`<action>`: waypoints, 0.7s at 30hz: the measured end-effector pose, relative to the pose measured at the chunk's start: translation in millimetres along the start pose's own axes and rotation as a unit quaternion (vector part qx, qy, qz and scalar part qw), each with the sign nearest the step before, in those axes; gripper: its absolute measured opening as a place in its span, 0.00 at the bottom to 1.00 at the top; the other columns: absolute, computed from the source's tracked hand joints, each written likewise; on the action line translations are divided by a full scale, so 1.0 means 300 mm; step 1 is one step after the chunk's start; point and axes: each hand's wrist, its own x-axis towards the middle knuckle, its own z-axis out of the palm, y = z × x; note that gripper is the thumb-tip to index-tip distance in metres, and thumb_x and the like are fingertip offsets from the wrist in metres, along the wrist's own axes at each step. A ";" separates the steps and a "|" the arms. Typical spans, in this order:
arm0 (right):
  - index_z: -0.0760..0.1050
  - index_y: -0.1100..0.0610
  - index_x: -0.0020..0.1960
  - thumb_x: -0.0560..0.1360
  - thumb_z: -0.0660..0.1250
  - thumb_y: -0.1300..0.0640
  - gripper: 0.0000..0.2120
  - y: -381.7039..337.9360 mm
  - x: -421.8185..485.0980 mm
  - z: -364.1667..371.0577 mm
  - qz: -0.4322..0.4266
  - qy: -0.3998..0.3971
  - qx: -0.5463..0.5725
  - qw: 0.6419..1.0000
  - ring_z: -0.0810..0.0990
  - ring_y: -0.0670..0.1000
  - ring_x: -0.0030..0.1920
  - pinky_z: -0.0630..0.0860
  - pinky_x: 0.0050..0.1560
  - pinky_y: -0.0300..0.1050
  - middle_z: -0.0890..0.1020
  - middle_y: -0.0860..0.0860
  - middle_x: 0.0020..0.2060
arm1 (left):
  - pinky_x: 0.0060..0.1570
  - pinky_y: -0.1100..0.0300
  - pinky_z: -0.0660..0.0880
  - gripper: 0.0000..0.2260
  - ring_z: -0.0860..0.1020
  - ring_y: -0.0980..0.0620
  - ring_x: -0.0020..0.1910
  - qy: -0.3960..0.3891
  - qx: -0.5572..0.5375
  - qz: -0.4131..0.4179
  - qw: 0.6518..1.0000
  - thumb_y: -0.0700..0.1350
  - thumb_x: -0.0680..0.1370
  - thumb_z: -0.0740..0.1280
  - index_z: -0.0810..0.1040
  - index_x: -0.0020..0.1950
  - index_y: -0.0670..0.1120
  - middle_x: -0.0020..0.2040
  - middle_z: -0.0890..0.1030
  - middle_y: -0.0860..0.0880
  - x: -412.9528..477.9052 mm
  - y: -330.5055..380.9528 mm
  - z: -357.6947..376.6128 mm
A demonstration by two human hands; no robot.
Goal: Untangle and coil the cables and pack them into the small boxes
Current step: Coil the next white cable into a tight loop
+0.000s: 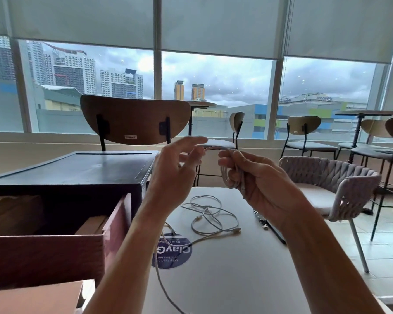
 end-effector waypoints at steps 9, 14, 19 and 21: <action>0.80 0.69 0.54 0.79 0.57 0.65 0.14 0.010 -0.010 -0.004 0.042 -0.033 0.031 0.998 0.83 0.53 0.37 0.81 0.40 0.43 0.84 0.63 0.49 | 0.51 0.73 0.74 0.06 0.82 0.63 0.49 -0.052 -0.058 -0.008 0.997 0.44 0.77 0.70 0.84 0.48 0.55 0.44 0.86 0.59 -0.003 -0.005 -0.020; 0.77 0.69 0.57 0.82 0.53 0.69 0.14 -0.003 -0.006 -0.013 0.013 0.060 0.051 0.997 0.86 0.55 0.50 0.81 0.52 0.47 0.85 0.61 0.52 | 0.46 0.72 0.71 0.04 0.80 0.66 0.46 -0.050 -0.014 -0.043 0.998 0.46 0.78 0.70 0.84 0.47 0.53 0.43 0.85 0.60 0.006 -0.032 -0.067; 0.75 0.70 0.55 0.82 0.53 0.68 0.12 -0.022 -0.016 -0.006 0.023 0.109 0.172 0.979 0.82 0.49 0.35 0.81 0.39 0.40 0.85 0.61 0.47 | 0.52 0.65 0.74 0.07 0.80 0.63 0.49 -0.195 0.099 -0.070 0.973 0.43 0.79 0.70 0.84 0.54 0.52 0.48 0.84 0.58 -0.011 -0.050 -0.073; 0.75 0.69 0.52 0.81 0.54 0.67 0.11 -0.024 -0.019 -0.004 0.031 0.114 0.193 0.974 0.77 0.46 0.29 0.78 0.42 0.39 0.85 0.61 0.45 | 0.52 0.64 0.74 0.11 0.79 0.63 0.51 -0.237 0.169 -0.059 0.955 0.45 0.80 0.69 0.81 0.61 0.55 0.50 0.82 0.58 -0.024 -0.052 -0.050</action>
